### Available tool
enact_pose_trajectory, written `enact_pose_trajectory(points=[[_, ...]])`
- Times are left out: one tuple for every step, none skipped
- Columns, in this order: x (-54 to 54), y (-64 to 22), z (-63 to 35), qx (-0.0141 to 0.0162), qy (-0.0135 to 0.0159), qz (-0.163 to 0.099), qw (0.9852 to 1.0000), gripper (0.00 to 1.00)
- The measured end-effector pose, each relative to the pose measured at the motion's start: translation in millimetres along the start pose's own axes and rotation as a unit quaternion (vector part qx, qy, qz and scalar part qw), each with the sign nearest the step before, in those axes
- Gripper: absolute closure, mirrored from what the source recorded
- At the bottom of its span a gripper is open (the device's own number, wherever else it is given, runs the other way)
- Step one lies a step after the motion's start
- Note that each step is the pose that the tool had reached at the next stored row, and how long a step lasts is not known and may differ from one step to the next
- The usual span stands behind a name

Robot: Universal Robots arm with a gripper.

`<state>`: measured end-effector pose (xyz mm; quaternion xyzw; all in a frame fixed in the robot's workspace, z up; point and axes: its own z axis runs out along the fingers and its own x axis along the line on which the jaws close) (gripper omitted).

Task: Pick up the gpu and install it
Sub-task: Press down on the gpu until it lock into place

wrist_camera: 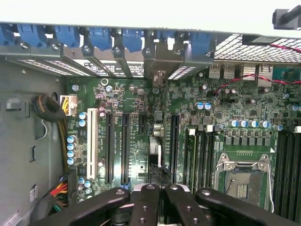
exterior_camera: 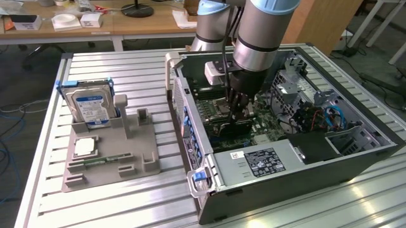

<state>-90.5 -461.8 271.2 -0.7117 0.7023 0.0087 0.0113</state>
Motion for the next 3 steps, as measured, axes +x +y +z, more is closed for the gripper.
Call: enact_pose_trajectory(points=[[0.0,0.0,0.0,0.0000,0.0000,0.000,1.0000,0.90],[0.0,0.0,0.0,0.0000,0.0000,0.000,1.0000,0.90],[0.0,0.0,0.0,0.0000,0.0000,0.000,1.0000,0.90]])
